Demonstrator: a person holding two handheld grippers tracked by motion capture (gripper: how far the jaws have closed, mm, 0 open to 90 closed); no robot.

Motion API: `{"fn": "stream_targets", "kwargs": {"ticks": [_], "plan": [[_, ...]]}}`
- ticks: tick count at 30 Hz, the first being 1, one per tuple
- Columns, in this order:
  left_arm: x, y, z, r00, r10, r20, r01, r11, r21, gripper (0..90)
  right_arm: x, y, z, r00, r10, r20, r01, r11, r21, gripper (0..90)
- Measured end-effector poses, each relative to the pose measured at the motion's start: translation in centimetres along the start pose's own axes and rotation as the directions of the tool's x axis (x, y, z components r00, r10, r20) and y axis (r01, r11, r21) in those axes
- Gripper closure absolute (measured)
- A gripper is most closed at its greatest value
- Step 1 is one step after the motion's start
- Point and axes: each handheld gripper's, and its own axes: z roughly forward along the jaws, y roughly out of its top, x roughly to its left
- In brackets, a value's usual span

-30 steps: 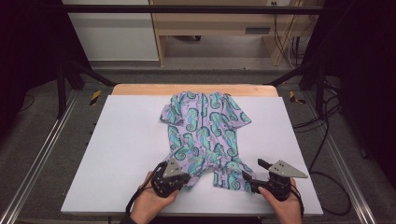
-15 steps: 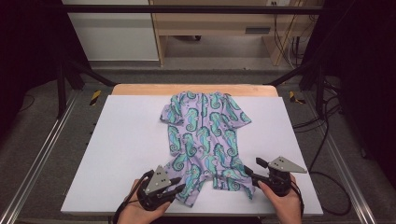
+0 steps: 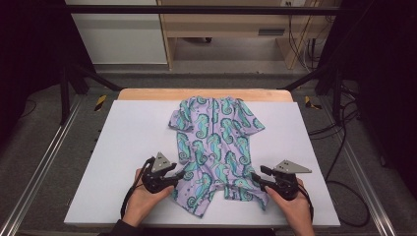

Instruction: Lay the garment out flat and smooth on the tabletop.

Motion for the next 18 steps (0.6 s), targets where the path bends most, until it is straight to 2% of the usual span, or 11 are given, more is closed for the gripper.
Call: {"fn": "stream_targets", "kwargs": {"ticks": [1, 4, 6, 8, 10, 13, 18], "plan": [[-0.1, 0.0, 0.3, 1.0000, 0.004, 0.001, -0.004, 1.0000, 0.006, 55.3, 0.0, -0.1, 0.2, 1.0000, 0.002, -0.006, -0.002, 1.000, 0.017, 49.0], [-0.3, -0.3, 0.7, 0.9997, 0.025, -0.006, -0.025, 0.9994, 0.025, 69.0, 0.2, -0.4, 0.6, 0.9998, 0.011, -0.018, -0.010, 0.998, 0.057, 49.2], [-0.4, -0.5, 0.6, 0.9996, 0.027, 0.010, -0.028, 0.9991, 0.033, 80.0, 0.4, -0.5, 0.8, 0.9998, 0.007, -0.017, -0.005, 0.996, 0.084, 53.8], [-0.5, -0.6, 0.4, 0.9995, 0.023, 0.021, -0.024, 0.9988, 0.043, 87.8, 0.5, -0.6, 0.8, 0.9996, -0.002, -0.028, 0.005, 0.996, 0.092, 63.9], [-0.6, -0.8, -0.3, 0.9994, 0.025, 0.023, -0.026, 0.9988, 0.041, 88.8, 0.6, -0.6, 0.6, 0.9992, -0.006, -0.039, 0.010, 0.995, 0.095, 76.2], [-0.6, -1.3, -1.8, 0.9997, 0.010, 0.023, -0.011, 0.9995, 0.030, 88.9, 0.7, -0.7, 0.2, 0.9988, -0.007, -0.048, 0.012, 0.995, 0.097, 88.2], [-1.0, -2.2, -3.9, 0.9998, 0.002, 0.021, -0.003, 0.9992, 0.040, 89.1, 1.1, -1.0, -0.6, 0.9987, -0.009, -0.050, 0.014, 0.995, 0.100, 88.8]]}}
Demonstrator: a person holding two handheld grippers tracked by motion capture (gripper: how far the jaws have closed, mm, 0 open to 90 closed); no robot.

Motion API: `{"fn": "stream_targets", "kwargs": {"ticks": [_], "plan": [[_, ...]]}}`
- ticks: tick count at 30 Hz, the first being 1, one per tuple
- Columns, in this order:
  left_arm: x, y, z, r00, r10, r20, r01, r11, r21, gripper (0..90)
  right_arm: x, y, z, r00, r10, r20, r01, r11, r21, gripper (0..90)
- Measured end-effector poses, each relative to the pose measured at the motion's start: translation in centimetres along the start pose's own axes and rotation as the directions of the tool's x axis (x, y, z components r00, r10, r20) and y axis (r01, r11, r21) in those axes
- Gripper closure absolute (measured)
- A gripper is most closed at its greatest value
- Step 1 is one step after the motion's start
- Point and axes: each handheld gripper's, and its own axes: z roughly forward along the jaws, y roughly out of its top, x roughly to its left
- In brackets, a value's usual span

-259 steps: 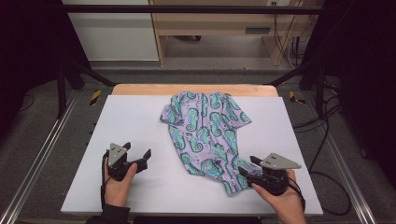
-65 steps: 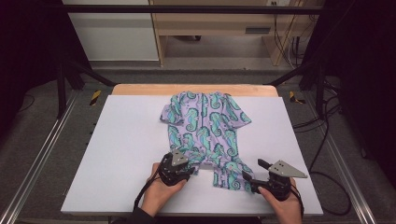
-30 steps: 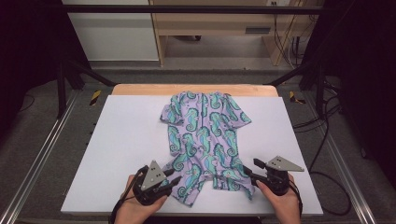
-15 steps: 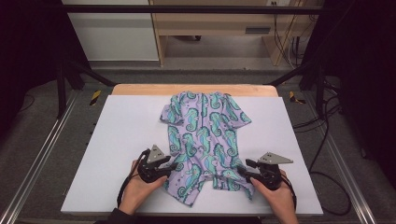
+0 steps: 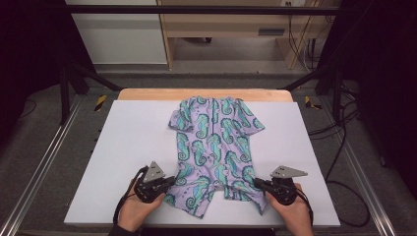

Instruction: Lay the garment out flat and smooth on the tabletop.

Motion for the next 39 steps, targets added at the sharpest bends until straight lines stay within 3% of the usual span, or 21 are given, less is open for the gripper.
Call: {"fn": "stream_targets", "kwargs": {"ticks": [5, 8, 11, 15, 18, 21, 24, 28, 30, 32, 35, 38, 39], "plan": [[0.5, -1.1, -0.4, 0.9987, -0.030, -0.041, 0.029, 0.9993, -0.025, 89.0, 0.3, -0.3, -0.4, 0.9995, 0.009, 0.029, -0.009, 1.000, -0.003, 87.5], [0.9, -1.2, 0.0, 0.9948, -0.037, -0.095, 0.033, 0.9983, -0.048, 86.2, 0.3, -0.1, -0.3, 0.9978, 0.010, 0.065, -0.009, 1.000, -0.015, 76.6], [1.0, -1.4, 0.3, 0.9943, -0.038, -0.100, 0.033, 0.9981, -0.051, 86.2, 1.7, 0.4, -1.3, 0.9960, -0.041, 0.079, 0.046, 0.997, -0.060, 70.7], [0.6, -1.7, 0.0, 0.9907, -0.041, -0.130, 0.026, 0.9932, -0.113, 75.5, 4.8, 1.1, -2.0, 0.9915, -0.129, 0.016, 0.130, 0.985, -0.113, 70.9], [0.4, -1.8, -0.5, 0.9866, -0.054, -0.154, 0.027, 0.9847, -0.172, 70.1, 7.3, 1.2, -1.1, 0.9797, -0.195, -0.044, 0.191, 0.978, -0.087, 78.6], [0.5, -1.9, -0.7, 0.9846, -0.066, -0.162, 0.032, 0.9784, -0.204, 69.2, 8.7, 0.8, 0.2, 0.9695, -0.228, -0.089, 0.226, 0.973, -0.040, 82.8], [0.5, -2.0, -0.7, 0.9847, -0.064, -0.162, 0.030, 0.9785, -0.204, 67.9, 9.1, 0.7, 1.3, 0.9634, -0.253, -0.087, 0.254, 0.967, -0.006, 81.7], [0.4, -1.9, -0.7, 0.9840, -0.057, -0.169, 0.021, 0.9784, -0.206, 66.4, 8.4, 1.1, 2.3, 0.9631, -0.267, -0.031, 0.268, 0.963, 0.014, 73.4], [0.4, -2.0, -0.7, 0.9842, -0.054, -0.169, 0.019, 0.9791, -0.202, 66.0, 8.1, 1.3, 2.9, 0.9659, -0.256, -0.038, 0.257, 0.966, 0.026, 67.2], [0.4, -2.0, -0.7, 0.9842, -0.053, -0.169, 0.018, 0.9791, -0.203, 66.0, 8.1, 1.4, 3.5, 0.9626, -0.269, -0.035, 0.270, 0.962, 0.045, 59.9], [0.4, -2.0, -0.6, 0.9841, -0.045, -0.172, 0.010, 0.9797, -0.200, 65.9, 8.5, 1.4, 4.3, 0.9566, -0.287, -0.049, 0.290, 0.955, 0.064, 55.8], [0.5, -2.0, -0.7, 0.9833, -0.042, -0.177, 0.006, 0.9797, -0.200, 66.0, 8.9, 1.2, 4.7, 0.9475, -0.318, -0.034, 0.320, 0.944, 0.082, 63.1], [0.5, -2.0, -0.7, 0.9831, -0.043, -0.178, 0.006, 0.9797, -0.200, 66.0, 8.9, 1.2, 4.7, 0.9494, -0.312, -0.039, 0.314, 0.946, 0.080, 73.2]]}}
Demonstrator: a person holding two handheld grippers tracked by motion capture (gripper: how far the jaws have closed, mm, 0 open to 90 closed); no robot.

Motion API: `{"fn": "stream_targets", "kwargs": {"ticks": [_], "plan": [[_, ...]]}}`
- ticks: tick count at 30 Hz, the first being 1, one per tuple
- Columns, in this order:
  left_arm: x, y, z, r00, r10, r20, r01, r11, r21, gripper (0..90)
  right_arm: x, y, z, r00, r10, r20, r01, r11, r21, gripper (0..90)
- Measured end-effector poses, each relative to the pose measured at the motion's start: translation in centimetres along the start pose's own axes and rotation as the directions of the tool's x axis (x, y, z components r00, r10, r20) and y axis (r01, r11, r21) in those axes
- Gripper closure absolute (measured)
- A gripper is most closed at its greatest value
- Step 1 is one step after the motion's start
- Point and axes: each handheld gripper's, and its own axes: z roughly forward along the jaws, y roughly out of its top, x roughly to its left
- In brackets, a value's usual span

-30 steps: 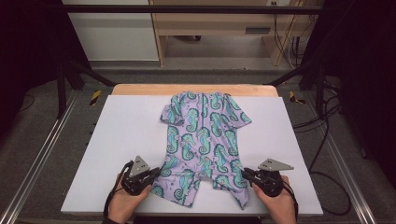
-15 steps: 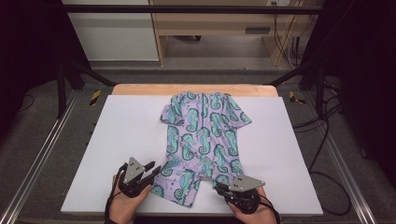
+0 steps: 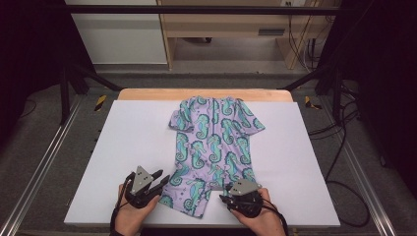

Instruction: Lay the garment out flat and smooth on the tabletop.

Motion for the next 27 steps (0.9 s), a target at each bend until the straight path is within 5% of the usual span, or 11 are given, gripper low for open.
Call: {"fn": "stream_targets", "kwargs": {"ticks": [5, 9, 16, 20, 23, 27], "plan": [[0.1, 0.0, -0.1, 1.0000, -0.003, -0.006, 0.003, 1.0000, -0.001, 66.0, -0.3, -0.1, -0.5, 0.9998, 0.020, -0.007, -0.020, 1.000, -0.003, 85.6], [0.3, 0.0, -0.2, 0.9999, -0.009, -0.014, 0.009, 0.9999, -0.005, 66.0, 0.5, 0.3, -1.6, 0.9954, 0.034, -0.089, -0.035, 0.999, -0.008, 85.9], [0.4, -0.1, -0.4, 0.9996, -0.016, -0.022, 0.016, 0.9998, -0.011, 65.4, 2.0, 0.6, -2.8, 0.9666, 0.044, -0.253, -0.052, 0.998, -0.024, 82.0], [0.4, 0.0, -0.4, 0.9995, -0.022, -0.024, 0.021, 0.9996, -0.021, 63.6, 0.9, 1.0, -3.3, 0.9670, 0.080, -0.242, -0.099, 0.993, -0.068, 66.0], [0.4, 0.0, -0.4, 0.9996, -0.024, -0.016, 0.023, 0.9994, -0.026, 62.0, -0.5, 1.4, -4.0, 0.9738, 0.112, -0.198, -0.133, 0.986, -0.097, 62.3], [0.3, 0.0, -0.3, 0.9998, -0.020, 0.004, 0.020, 0.9996, -0.021, 58.8, -3.0, 1.4, -4.6, 0.9877, 0.141, -0.068, -0.148, 0.983, -0.112, 58.9]]}}
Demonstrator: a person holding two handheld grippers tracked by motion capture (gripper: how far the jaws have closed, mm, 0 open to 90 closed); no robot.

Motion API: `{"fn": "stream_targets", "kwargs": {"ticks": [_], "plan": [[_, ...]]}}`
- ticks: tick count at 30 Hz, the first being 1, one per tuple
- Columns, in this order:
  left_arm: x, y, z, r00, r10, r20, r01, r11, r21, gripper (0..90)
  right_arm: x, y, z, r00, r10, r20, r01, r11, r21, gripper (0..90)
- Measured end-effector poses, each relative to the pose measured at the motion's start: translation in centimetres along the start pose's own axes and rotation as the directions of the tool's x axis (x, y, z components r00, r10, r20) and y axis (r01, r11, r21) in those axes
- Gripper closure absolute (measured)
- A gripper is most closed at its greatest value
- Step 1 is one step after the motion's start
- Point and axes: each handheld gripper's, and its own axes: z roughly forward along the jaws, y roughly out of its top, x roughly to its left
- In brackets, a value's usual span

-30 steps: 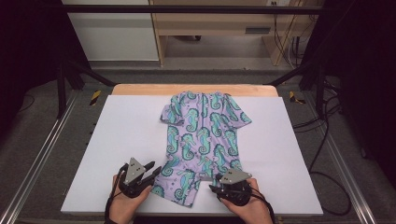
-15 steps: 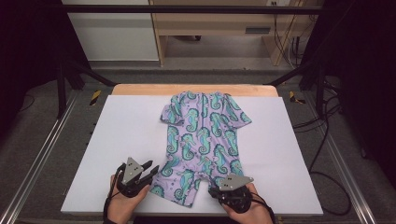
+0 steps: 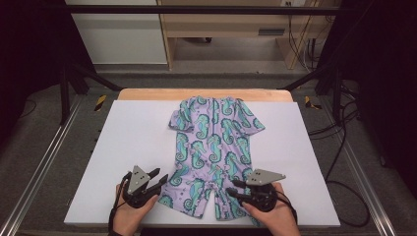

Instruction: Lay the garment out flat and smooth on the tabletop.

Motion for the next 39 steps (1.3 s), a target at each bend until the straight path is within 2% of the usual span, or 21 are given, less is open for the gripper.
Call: {"fn": "stream_targets", "kwargs": {"ticks": [3, 6, 9, 12, 15, 17, 19, 21, 23, 27, 30, 32, 35, 37, 39], "plan": [[-0.2, -0.1, 0.3, 0.9996, 0.006, 0.027, -0.007, 0.9998, 0.016, 54.9, -2.4, -0.9, -0.5, 0.9923, 0.037, 0.118, -0.038, 0.999, 0.000, 56.1], [-0.5, -0.2, 0.7, 0.9988, 0.023, 0.044, -0.025, 0.9985, 0.049, 52.5, -3.9, -2.3, -0.9, 0.9819, 0.092, 0.165, -0.093, 0.996, -0.003, 55.7], [-0.7, -0.2, 0.9, 0.9984, 0.023, 0.051, -0.026, 0.9981, 0.055, 50.7, -4.4, -3.5, -0.9, 0.9775, 0.112, 0.179, -0.118, 0.993, 0.022, 54.2], [-0.6, -0.3, 1.2, 0.9973, 0.020, 0.070, -0.025, 0.9965, 0.080, 50.7, -4.5, -4.0, -0.6, 0.9751, 0.121, 0.186, -0.131, 0.990, 0.046, 54.6], [-0.7, -0.3, 1.4, 0.9958, 0.021, 0.090, -0.030, 0.9940, 0.105, 56.2, -4.2, -4.3, 0.0, 0.9763, 0.107, 0.189, -0.123, 0.989, 0.079, 59.5], [-0.9, -0.4, 1.6, 0.9941, 0.028, 0.104, -0.042, 0.9898, 0.136, 63.6, -4.0, -4.4, 0.4, 0.9777, 0.078, 0.195, -0.100, 0.989, 0.105, 64.0], [-0.9, -0.5, 1.8, 0.9921, 0.038, 0.120, -0.058, 0.9832, 0.173, 73.1, -3.9, -4.4, 0.4, 0.9808, 0.065, 0.184, -0.085, 0.991, 0.105, 80.1], [-0.9, -0.5, 2.0, 0.9897, 0.040, 0.138, -0.067, 0.9780, 0.197, 82.7, -3.8, -4.4, 0.3, 0.9833, 0.055, 0.173, -0.075, 0.991, 0.109, 88.3], [-0.8, -0.4, 1.8, 0.9887, 0.021, 0.149, -0.052, 0.9770, 0.207, 88.7, -3.7, -4.4, 0.2, 0.9836, 0.058, 0.171, -0.078, 0.990, 0.116, 89.1], [-0.8, -0.3, 0.6, 0.9854, 0.002, 0.170, -0.039, 0.9764, 0.212, 89.2, -3.7, -4.4, -0.4, 0.9857, 0.046, 0.162, -0.068, 0.989, 0.131, 89.3], [-0.9, -0.4, -0.2, 0.9826, -0.006, 0.186, -0.039, 0.9716, 0.233, 89.4, -3.8, -4.5, -1.0, 0.9874, 0.032, 0.155, -0.055, 0.988, 0.146, 89.3], [-1.1, -0.5, -0.5, 0.9798, -0.017, 0.199, -0.031, 0.9710, 0.237, 89.4, -3.8, -4.7, -1.3, 0.9893, 0.034, 0.142, -0.056, 0.987, 0.153, 89.3], [-1.4, -0.8, -0.7, 0.9787, -0.011, 0.205, -0.040, 0.9691, 0.244, 89.4, -3.7, -4.9, -1.6, 0.9929, 0.033, 0.114, -0.050, 0.988, 0.148, 89.3], [-1.4, -0.9, -0.5, 0.9783, -0.013, 0.207, -0.040, 0.9671, 0.251, 89.3, -3.8, -5.0, -1.4, 0.9930, 0.033, 0.113, -0.050, 0.988, 0.149, 89.2], [-1.4, -0.8, -0.5, 0.9748, -0.027, 0.222, -0.031, 0.9667, 0.254, 89.3, -4.0, -5.1, -1.2, 0.9926, 0.049, 0.112, -0.064, 0.988, 0.137, 89.2]]}}
